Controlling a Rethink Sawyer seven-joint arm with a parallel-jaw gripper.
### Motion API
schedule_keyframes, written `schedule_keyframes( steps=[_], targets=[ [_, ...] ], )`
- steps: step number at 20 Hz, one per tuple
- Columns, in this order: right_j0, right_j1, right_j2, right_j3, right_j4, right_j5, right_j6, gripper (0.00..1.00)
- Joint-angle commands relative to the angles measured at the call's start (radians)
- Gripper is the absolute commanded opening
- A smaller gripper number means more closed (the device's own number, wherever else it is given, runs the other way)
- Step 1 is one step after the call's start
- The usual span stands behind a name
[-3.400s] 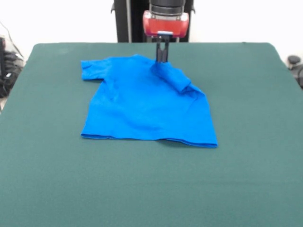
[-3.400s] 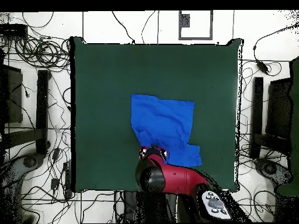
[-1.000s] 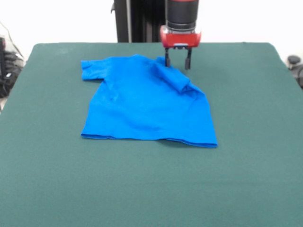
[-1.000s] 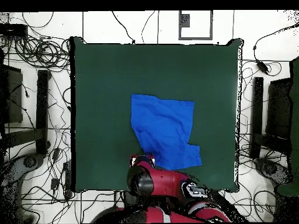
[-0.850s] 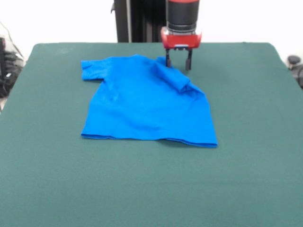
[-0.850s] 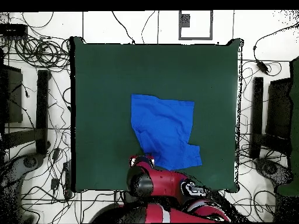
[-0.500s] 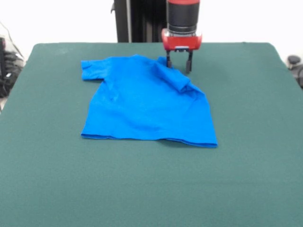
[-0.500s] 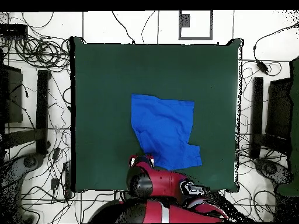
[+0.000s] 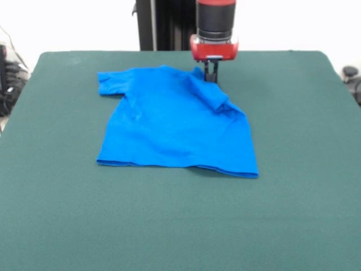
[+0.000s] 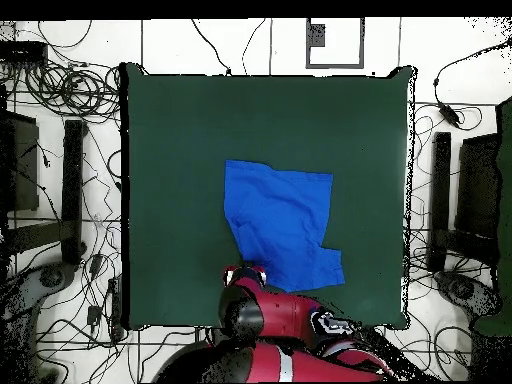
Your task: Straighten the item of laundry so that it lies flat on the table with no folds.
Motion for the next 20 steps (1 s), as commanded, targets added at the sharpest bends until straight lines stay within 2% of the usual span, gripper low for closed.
schedule_keyframes(
  steps=[1,8,11,20],
  targets=[
    [0.022,0.06,0.064,-0.117,-0.001,-0.073,0.155,0.0],
    [0.017,0.055,0.068,-0.118,-0.002,-0.062,0.153,0.0],
    [0.045,0.044,0.043,-0.114,0.026,-0.022,0.15,0.0],
    [0.016,-0.093,0.072,-0.033,0.036,0.077,0.163,0.0]
  ],
)
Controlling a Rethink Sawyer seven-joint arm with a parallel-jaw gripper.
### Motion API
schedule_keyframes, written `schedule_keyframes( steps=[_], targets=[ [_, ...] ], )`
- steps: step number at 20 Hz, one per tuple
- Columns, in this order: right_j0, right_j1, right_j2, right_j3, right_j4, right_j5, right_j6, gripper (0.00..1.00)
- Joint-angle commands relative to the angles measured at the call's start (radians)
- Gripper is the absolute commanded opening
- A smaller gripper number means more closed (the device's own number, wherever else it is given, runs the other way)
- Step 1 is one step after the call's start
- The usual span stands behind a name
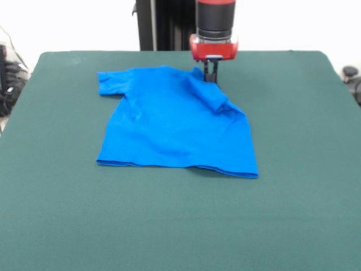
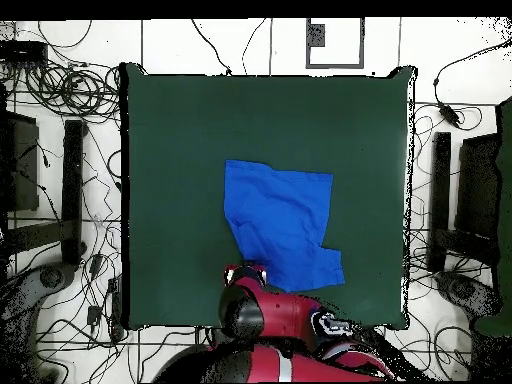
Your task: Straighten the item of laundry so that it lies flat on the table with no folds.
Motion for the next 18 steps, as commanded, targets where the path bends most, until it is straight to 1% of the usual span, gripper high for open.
schedule_keyframes(
  steps=[1,5,10,18],
  targets=[
    [0.009,-0.09,0.078,-0.03,0.038,0.093,0.161,0.0],
    [-0.002,-0.116,0.088,-0.017,0.033,0.114,0.157,0.0],
    [-0.01,-0.169,0.096,0.005,0.036,0.167,0.153,0.0],
    [-0.013,-0.149,0.098,-0.005,0.024,0.148,0.159,0.0]
  ],
)
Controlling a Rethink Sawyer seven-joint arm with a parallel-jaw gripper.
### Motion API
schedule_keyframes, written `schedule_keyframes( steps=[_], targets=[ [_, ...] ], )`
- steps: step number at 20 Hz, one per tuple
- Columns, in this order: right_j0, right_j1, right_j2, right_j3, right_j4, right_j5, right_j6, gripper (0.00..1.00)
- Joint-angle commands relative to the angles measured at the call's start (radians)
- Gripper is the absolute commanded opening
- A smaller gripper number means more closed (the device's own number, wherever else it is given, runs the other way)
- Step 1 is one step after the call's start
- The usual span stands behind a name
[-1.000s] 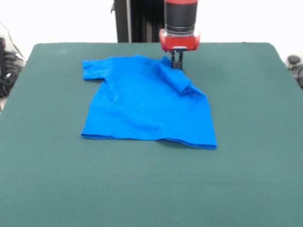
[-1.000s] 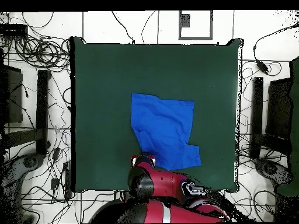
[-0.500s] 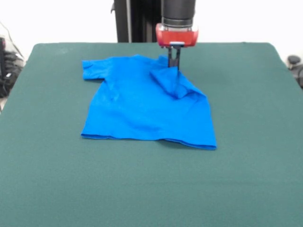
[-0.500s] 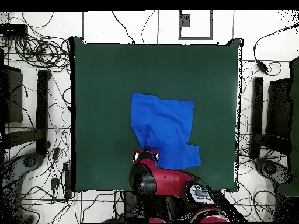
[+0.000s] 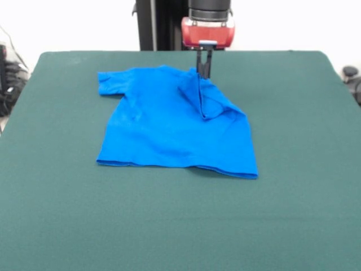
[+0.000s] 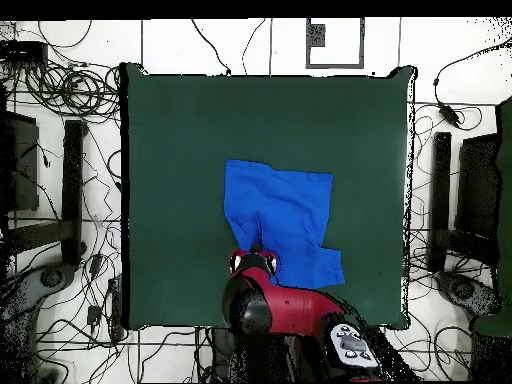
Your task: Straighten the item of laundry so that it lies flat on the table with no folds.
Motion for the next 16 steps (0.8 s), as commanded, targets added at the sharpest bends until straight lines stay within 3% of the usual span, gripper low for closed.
schedule_keyframes(
  steps=[1,16],
  targets=[
    [0.003,0.019,0.096,-0.007,0.026,0.09,0.16,0.0],
    [0.004,0.016,0.104,-0.004,0.03,0.093,0.165,0.0]
  ],
)
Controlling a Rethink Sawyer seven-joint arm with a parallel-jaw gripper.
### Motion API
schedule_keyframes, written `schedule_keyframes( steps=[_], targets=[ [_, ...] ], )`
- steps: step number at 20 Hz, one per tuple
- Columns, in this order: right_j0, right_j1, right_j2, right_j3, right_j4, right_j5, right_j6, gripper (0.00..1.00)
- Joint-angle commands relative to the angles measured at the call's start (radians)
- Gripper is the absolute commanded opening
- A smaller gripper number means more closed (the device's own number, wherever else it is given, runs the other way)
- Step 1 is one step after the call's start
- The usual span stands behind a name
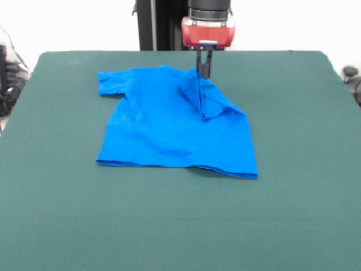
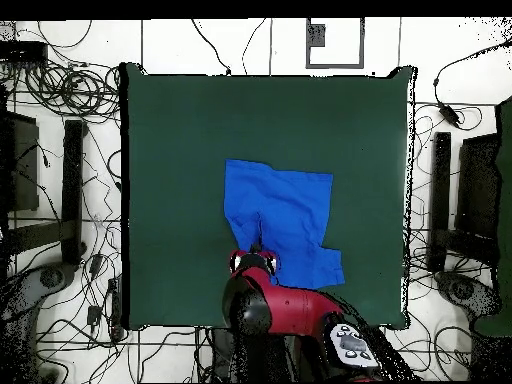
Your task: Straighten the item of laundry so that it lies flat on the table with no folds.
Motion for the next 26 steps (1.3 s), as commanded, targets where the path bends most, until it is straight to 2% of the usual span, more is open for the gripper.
schedule_keyframes(
  steps=[1,9,15,26],
  targets=[
    [0.004,0.018,0.103,-0.006,0.03,0.089,0.165,0.0],
    [0.008,0.021,0.099,-0.008,0.03,0.083,0.166,0.0],
    [0.029,-0.05,0.089,0.023,0.055,0.139,0.174,0.0],
    [0.031,0.004,0.087,0.005,0.042,0.084,0.181,0.0]
  ],
)
